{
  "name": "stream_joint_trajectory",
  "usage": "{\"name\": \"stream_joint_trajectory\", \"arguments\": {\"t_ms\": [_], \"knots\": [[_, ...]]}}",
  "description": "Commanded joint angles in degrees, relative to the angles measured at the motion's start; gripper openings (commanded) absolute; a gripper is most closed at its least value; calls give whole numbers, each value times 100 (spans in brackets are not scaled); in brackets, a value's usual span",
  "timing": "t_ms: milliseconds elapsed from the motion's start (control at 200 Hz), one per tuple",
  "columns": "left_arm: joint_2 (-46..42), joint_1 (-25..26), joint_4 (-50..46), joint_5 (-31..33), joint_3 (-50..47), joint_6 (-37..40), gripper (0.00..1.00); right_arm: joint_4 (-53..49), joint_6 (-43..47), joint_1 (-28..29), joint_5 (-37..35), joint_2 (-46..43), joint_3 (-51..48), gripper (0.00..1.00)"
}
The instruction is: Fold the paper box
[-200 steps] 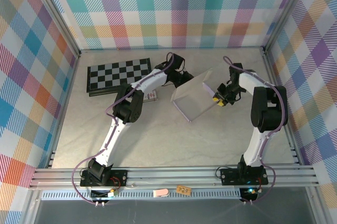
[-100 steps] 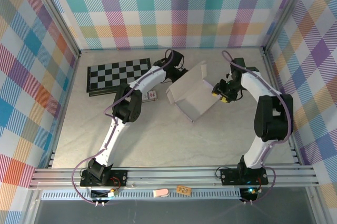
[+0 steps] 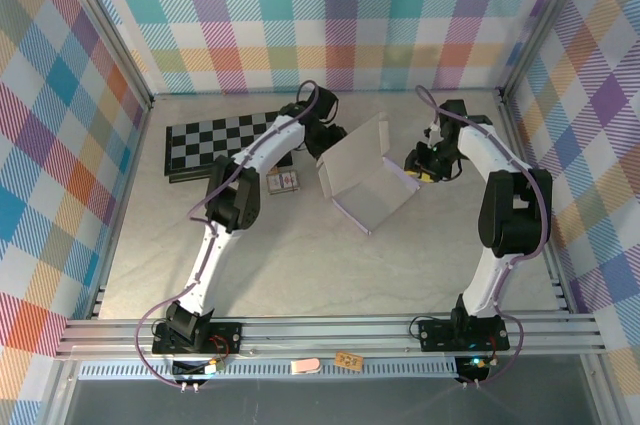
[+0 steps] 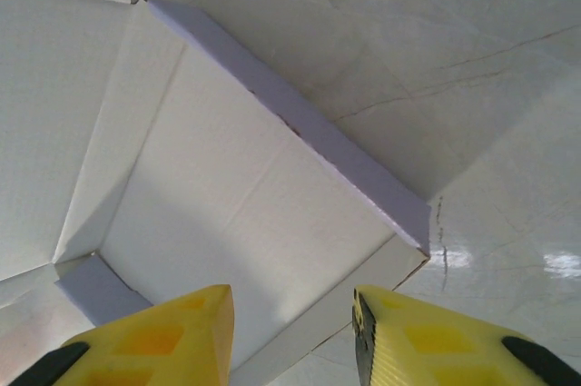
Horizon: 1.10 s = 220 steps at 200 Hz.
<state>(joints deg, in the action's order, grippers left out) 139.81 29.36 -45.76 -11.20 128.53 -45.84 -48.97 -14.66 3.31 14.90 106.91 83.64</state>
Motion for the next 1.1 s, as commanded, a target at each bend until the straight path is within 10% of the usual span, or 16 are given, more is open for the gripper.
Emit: {"name": "stream_joint_trajectory", "arguments": {"t_ms": [0, 275, 495, 1095], "knots": [[-1584, -60, -365, 1502, -618, 64, 59, -151, 596, -55, -138, 154, 460, 39], [-3639, 140, 110, 583, -3005, 87, 44, -30, 1639, -74, -190, 758, 679, 31], [-4264, 1234, -402, -199, -3931, 431, 39, 8, 1913, -59, 232, 1022, 782, 26], [-3670, 1936, -47, -647, -4431, 122, 42, 272, 1824, -7, -93, 989, 224, 24]]}}
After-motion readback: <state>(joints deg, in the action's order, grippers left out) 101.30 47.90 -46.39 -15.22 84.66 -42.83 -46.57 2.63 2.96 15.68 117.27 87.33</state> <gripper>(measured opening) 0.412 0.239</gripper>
